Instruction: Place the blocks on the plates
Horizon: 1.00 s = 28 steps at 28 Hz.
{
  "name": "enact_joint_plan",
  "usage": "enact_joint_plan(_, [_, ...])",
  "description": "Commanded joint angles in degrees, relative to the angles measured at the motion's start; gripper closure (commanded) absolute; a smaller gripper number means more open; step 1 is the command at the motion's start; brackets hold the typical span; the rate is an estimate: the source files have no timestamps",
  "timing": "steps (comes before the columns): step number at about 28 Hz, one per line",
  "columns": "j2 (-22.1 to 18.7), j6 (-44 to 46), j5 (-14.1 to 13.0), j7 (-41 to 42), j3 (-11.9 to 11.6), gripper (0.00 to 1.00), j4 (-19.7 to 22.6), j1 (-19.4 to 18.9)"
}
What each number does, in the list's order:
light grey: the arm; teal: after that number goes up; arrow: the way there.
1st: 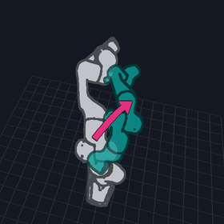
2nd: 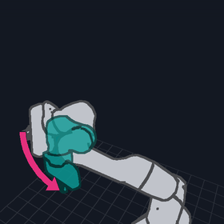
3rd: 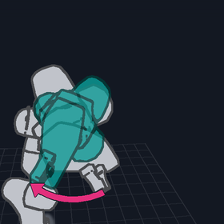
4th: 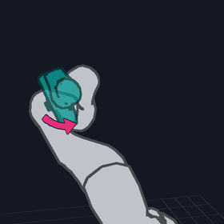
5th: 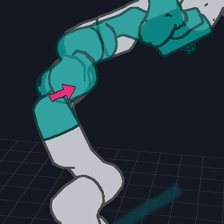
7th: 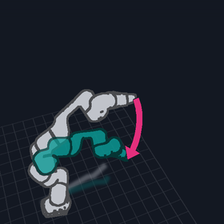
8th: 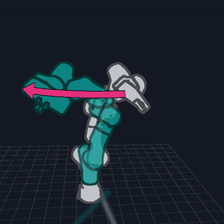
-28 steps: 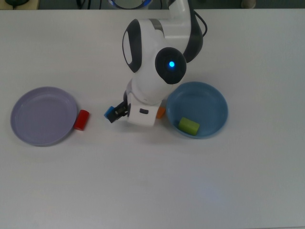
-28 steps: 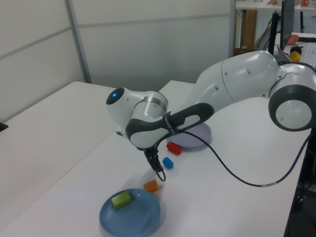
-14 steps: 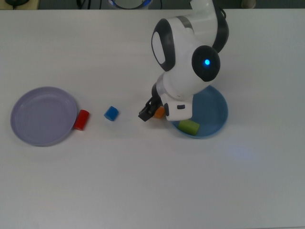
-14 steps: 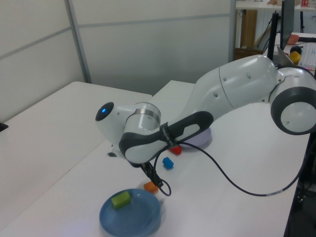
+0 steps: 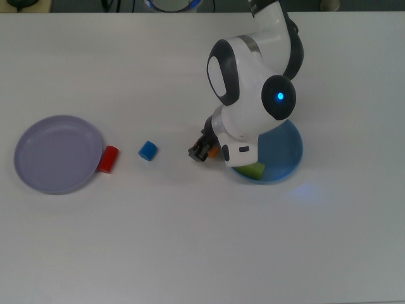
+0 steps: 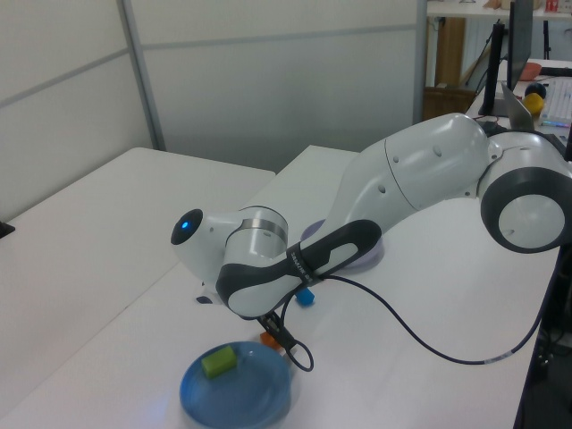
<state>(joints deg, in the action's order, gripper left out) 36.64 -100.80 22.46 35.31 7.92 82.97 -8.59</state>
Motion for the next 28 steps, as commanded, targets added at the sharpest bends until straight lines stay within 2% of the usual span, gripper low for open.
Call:
enact_joint_plan(1, [-0.60, -1.24, 0.48, -1.46, -0.27, 1.00, 0.17, -0.03])
enact_joint_plan(17, [-1.65, -1.24, -0.13, -2.17, -0.27, 1.00, -0.44, 0.50])
enact_joint_plan(21, [-2.97, -1.15, -2.59, -2.17, -0.27, 1.00, -1.67, 0.50])
enact_joint_plan(28, [-4.56, -1.24, -4.09, -2.35, 0.16, 1.00, -1.67, -0.55])
